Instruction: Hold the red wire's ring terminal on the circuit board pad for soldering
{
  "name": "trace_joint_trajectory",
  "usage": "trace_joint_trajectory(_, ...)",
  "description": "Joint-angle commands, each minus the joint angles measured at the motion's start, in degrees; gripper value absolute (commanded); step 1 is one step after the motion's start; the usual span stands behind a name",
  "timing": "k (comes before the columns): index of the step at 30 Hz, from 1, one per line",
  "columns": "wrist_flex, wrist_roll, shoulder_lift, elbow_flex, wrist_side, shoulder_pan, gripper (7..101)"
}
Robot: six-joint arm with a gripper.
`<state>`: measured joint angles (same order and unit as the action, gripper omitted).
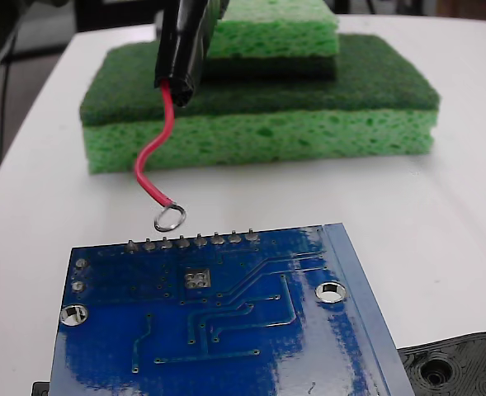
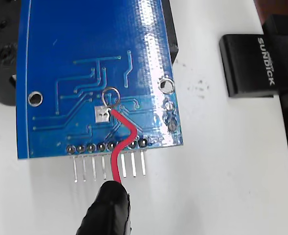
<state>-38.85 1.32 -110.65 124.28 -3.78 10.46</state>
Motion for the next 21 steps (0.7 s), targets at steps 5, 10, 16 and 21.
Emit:
trace_joint_trajectory(5,-1.41,-0.18,2.29,-3.43,-1.14,-0.7,100.3)
trace_joint_trajectory(10,-2.37,-0.79,1.67,-3.43,-1.49,-1.41,100.3)
trace_joint_trajectory(16,-1.49,-0.88,1.23,-2.11,-1.58,-1.58,100.3)
trace_joint_trajectory(21,-1.05,-0.7,1.32,-1.76,-1.23,-1.23,100.3)
